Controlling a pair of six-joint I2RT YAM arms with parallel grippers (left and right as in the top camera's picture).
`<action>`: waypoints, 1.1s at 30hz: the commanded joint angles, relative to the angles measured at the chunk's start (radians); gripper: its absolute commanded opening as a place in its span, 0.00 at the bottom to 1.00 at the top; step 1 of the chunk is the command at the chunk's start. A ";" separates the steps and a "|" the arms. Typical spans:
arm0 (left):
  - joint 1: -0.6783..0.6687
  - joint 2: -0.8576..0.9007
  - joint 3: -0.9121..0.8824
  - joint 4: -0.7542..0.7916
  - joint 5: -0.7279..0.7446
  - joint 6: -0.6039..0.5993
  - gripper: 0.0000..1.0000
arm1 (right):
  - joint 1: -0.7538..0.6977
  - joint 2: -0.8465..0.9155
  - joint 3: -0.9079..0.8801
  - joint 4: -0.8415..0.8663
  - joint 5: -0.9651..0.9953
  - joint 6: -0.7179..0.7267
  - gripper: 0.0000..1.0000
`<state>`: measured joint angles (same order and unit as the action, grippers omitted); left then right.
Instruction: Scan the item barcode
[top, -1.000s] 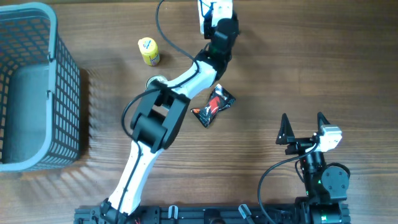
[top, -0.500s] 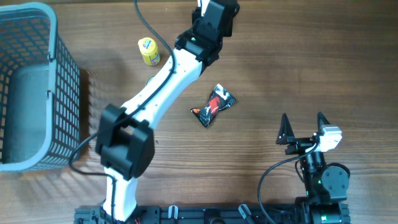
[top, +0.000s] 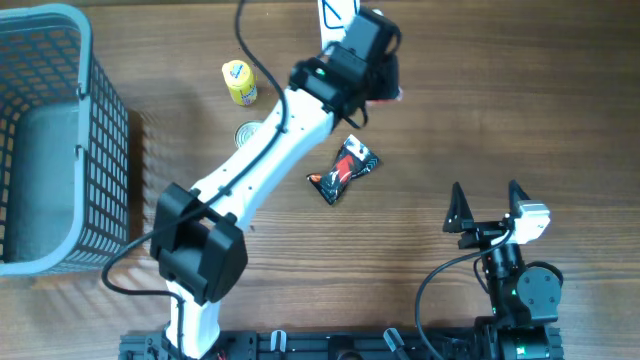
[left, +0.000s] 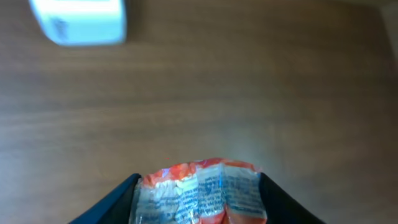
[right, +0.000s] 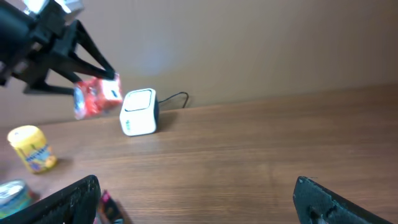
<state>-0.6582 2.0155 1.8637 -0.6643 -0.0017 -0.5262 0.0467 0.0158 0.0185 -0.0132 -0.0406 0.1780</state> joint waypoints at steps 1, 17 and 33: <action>-0.049 -0.026 0.006 -0.003 0.039 -0.037 0.54 | 0.002 -0.002 -0.007 0.005 -0.025 0.084 1.00; 0.005 -0.023 0.006 -0.037 0.084 -0.246 0.52 | 0.001 0.167 0.057 -0.032 -0.805 0.579 1.00; 0.026 -0.023 0.006 -0.099 0.244 -0.512 0.51 | 0.000 0.172 0.054 -0.080 -0.642 0.910 1.00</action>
<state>-0.6456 2.0155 1.8637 -0.7532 0.1425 -0.9546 0.0467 0.1833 0.0525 -0.0257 -0.8894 1.0183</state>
